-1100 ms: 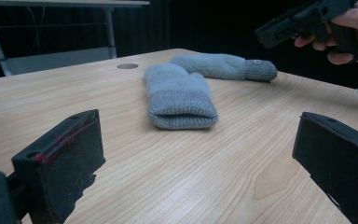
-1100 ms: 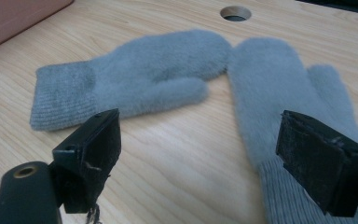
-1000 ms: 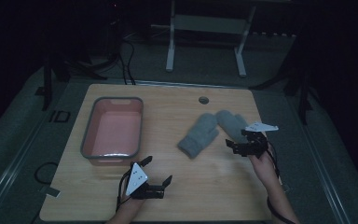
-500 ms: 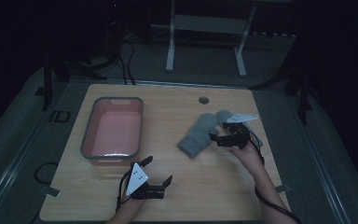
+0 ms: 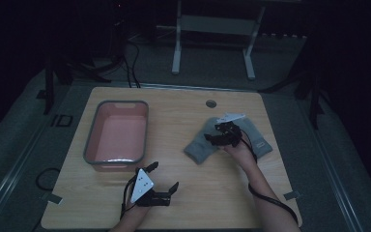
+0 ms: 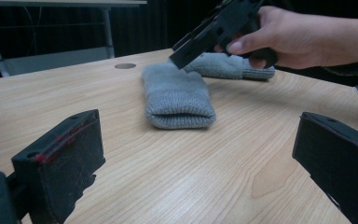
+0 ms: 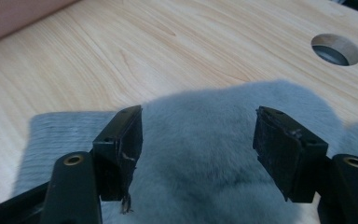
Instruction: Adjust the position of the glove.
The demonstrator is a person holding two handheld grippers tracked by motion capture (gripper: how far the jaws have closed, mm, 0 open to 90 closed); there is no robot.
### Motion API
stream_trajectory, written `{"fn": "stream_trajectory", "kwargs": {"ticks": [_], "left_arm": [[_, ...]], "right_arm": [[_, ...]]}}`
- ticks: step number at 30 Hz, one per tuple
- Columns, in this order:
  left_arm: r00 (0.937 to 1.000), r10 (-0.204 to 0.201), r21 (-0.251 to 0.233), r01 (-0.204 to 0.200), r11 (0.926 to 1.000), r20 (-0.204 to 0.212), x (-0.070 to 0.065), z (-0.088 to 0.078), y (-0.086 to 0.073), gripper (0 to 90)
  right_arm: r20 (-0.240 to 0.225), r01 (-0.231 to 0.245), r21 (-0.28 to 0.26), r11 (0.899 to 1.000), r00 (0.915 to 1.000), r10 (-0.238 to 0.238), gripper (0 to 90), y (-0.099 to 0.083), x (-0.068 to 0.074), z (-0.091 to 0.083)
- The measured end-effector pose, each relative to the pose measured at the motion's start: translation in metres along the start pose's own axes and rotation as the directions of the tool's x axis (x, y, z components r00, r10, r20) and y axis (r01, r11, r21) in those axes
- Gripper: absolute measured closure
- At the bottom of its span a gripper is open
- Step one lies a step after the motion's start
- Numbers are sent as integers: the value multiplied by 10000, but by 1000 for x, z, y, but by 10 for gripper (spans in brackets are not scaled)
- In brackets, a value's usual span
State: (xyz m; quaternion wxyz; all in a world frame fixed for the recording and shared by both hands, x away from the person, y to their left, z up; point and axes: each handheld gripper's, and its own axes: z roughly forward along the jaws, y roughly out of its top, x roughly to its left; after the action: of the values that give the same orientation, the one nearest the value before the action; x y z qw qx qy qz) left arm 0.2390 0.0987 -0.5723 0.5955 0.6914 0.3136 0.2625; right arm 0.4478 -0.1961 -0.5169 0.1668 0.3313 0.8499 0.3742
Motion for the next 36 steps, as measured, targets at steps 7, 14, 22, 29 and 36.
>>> {"fn": "stream_trajectory", "kwargs": {"ticks": [7, 14, 22, 29, 36], "left_arm": [[10000, -25, -11, 25, 10000, 12, 0, 0, 0, 22], [10000, 6, 8, -6, 10000, -11, 0, 0, 0, 22], [10000, 3, 4, -3, 10000, -21, 0, 0, 0, 21], [10000, -24, -13, 24, 10000, -11, 0, 0, 0, 22], [10000, 2, 0, -2, 10000, -24, 0, 0, 0, 22]], "right_arm": [[90, 142, 539, 9984, 9999, -147, 388, -8, -1, 23], [355, 423, 600, 9973, 9984, -445, 586, -14, 0, 26], [559, 731, 669, 9951, 9955, -768, 795, -13, 5, 28], [-23, 745, 503, 9960, 9972, -745, 846, -9, 4, 18], [-678, 1259, 71, 9920, 9898, -1252, 853, -1, 9, -5]]}}
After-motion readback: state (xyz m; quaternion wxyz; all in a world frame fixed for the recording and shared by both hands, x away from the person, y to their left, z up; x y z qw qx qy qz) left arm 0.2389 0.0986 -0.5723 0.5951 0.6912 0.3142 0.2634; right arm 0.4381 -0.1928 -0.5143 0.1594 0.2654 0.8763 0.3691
